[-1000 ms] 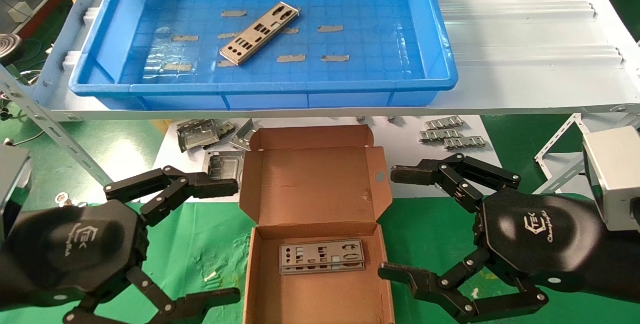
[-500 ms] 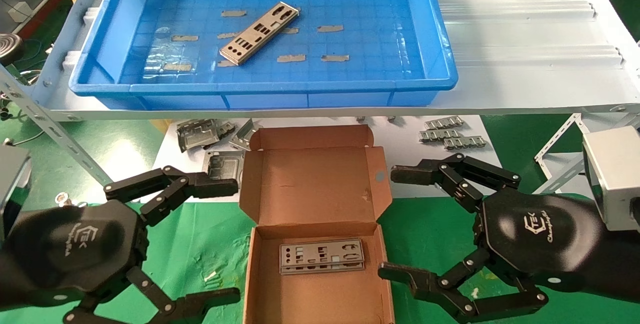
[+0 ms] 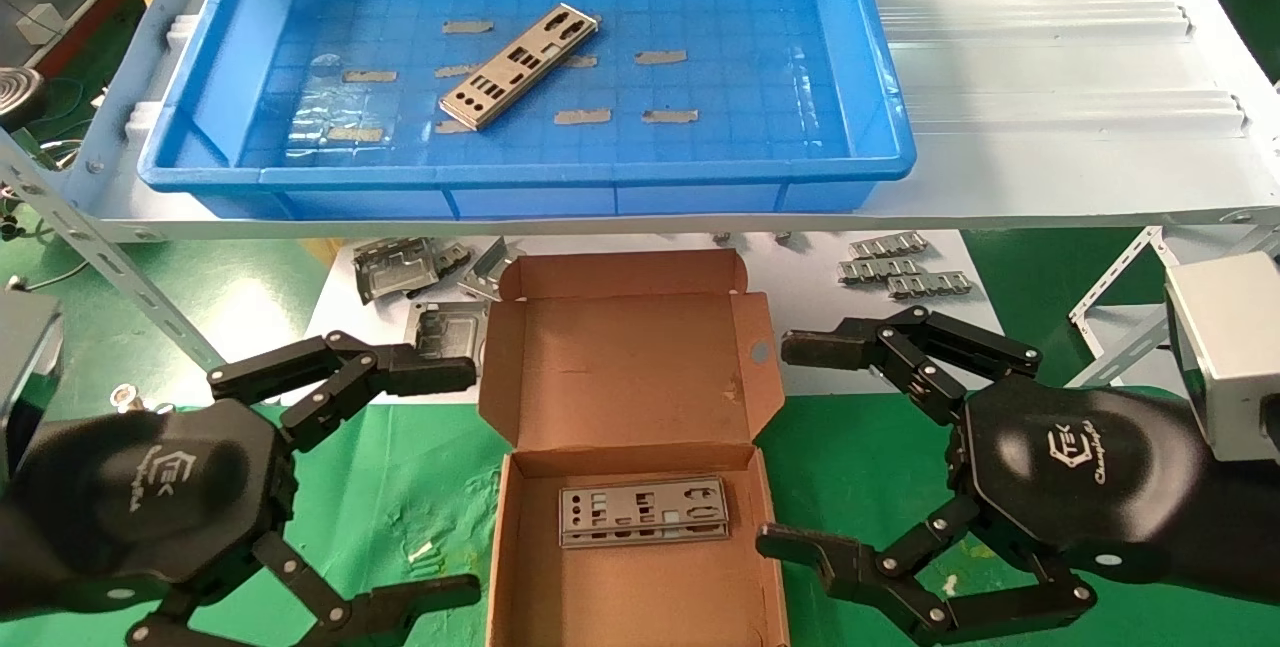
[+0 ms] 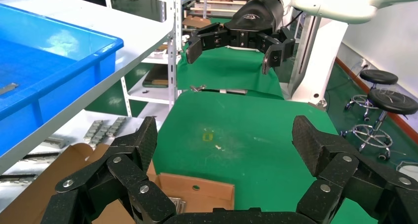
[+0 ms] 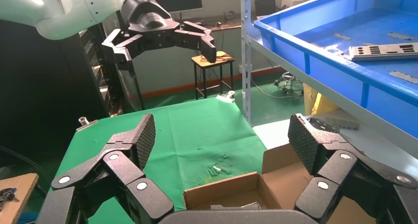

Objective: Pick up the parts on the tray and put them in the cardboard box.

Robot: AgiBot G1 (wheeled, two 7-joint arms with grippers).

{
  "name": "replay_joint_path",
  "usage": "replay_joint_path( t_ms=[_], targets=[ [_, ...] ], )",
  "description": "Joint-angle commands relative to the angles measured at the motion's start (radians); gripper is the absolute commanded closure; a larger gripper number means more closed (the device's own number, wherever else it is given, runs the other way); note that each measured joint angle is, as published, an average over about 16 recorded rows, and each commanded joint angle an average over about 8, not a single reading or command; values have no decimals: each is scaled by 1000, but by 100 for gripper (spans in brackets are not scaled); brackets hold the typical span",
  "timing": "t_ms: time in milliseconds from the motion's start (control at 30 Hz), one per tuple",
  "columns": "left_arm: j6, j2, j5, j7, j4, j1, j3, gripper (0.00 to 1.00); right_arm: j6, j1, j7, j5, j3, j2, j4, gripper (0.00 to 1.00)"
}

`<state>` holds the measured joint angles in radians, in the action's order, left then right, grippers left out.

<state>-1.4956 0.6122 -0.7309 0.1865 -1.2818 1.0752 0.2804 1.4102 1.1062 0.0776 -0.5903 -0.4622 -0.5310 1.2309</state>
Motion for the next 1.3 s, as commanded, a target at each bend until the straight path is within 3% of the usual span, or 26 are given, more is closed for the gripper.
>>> replay_joint_path(
  t_ms=[33,1300],
  targets=[
    [0,0,0,0,0,0,0,0,0,0,0,0,0,0,0,0],
    [0,0,0,0,0,0,0,0,0,0,0,0,0,0,0,0]
  ],
)
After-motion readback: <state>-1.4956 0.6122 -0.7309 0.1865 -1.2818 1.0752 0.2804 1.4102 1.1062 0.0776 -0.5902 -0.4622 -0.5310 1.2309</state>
